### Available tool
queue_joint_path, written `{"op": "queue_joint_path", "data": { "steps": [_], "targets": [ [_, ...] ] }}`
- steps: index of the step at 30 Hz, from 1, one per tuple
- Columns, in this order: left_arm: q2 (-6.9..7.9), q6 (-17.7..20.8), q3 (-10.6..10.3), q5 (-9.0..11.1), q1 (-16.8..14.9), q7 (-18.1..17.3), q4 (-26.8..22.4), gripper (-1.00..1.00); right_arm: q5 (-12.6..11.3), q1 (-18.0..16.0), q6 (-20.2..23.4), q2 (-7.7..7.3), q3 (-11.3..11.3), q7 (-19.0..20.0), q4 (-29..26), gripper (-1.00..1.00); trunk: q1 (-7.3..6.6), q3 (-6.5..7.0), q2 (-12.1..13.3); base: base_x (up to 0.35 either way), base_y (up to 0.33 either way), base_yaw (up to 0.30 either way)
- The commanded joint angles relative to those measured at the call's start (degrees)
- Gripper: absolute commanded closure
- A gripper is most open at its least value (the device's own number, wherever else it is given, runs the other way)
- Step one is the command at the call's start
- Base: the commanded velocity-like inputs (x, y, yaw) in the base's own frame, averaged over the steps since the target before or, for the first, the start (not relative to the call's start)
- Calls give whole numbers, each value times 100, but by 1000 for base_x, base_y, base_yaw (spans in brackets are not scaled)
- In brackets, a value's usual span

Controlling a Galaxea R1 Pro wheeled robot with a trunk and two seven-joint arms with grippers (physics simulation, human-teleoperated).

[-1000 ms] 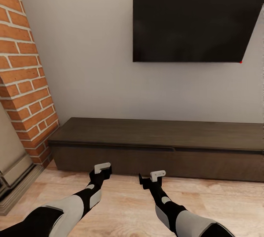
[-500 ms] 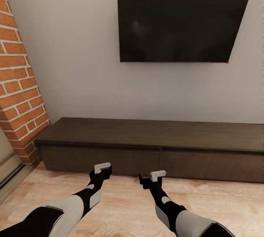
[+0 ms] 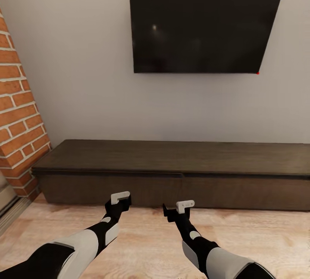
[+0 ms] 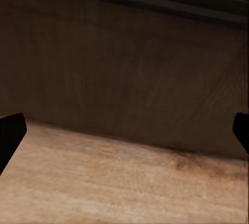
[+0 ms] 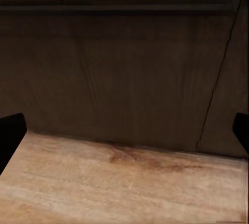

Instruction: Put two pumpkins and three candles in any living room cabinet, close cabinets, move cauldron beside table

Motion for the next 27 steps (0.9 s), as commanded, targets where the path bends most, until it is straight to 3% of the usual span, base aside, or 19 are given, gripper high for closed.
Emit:
{"op": "queue_joint_path", "data": {
  "steps": [1, 6, 13, 20, 27],
  "targets": [
    [-3, -36, -50, 31, -7, 18, 22, -100, -46, -5, -23, 2, 46, -9, 7, -100, -1, -6, -3, 0, 0, -247],
    [-4, -36, -53, 30, -5, 20, 22, -100, -46, -5, -28, 2, 47, -9, 8, -100, -1, -6, -3, 39, 5, -207],
    [-10, -36, -53, 30, -5, 18, 22, -100, -46, -5, -29, 2, 44, -16, 11, -100, -1, -6, -3, 189, 72, -39],
    [-11, -36, -52, 30, 40, 19, 22, -100, -46, -4, -27, 2, 45, -10, 11, -100, -1, -6, -3, 274, -170, -2],
    [-11, -36, -50, 27, 59, 16, 22, -100, -44, -5, -25, 2, 50, 52, 11, -100, -1, -6, -3, 65, -51, 0]
  ]
}}
